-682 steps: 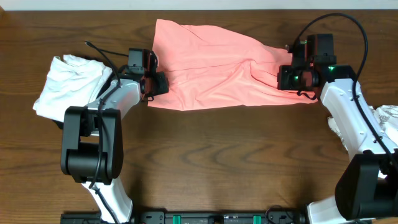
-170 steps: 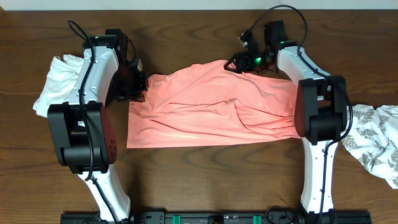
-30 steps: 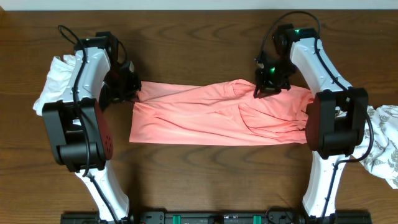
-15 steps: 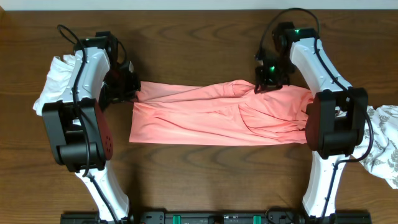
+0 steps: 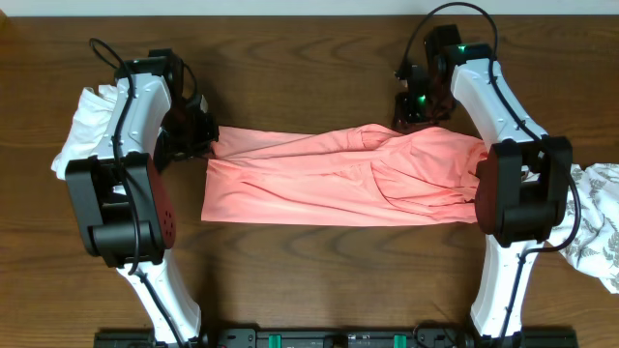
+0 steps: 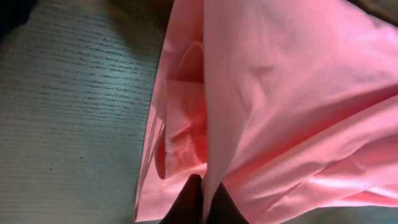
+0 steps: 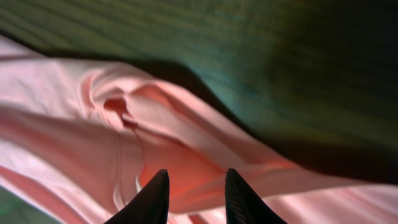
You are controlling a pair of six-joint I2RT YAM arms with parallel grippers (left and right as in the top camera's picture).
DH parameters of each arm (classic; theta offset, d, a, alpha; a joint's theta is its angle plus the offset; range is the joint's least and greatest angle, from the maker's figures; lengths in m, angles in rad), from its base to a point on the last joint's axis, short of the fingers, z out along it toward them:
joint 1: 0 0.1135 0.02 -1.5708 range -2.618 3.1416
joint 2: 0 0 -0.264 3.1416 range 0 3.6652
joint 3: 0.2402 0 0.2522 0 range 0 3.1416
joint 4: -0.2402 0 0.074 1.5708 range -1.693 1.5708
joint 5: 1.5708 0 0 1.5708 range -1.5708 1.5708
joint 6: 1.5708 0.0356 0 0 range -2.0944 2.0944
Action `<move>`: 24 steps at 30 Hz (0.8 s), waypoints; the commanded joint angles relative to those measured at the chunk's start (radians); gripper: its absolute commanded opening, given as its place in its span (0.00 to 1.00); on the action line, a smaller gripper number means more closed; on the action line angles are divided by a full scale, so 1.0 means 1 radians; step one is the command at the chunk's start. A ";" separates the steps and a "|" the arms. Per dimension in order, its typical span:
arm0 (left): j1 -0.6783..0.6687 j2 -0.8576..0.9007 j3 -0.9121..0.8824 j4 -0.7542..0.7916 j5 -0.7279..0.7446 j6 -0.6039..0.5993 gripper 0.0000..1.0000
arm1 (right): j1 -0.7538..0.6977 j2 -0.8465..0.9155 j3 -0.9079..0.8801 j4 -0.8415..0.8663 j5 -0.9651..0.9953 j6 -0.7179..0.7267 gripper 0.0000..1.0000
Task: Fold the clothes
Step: 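Drag the right gripper down across the shirt's right-center fabric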
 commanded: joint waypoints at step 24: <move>0.005 -0.013 -0.002 0.001 -0.010 0.002 0.06 | 0.020 0.023 -0.175 -0.140 0.008 -0.012 0.11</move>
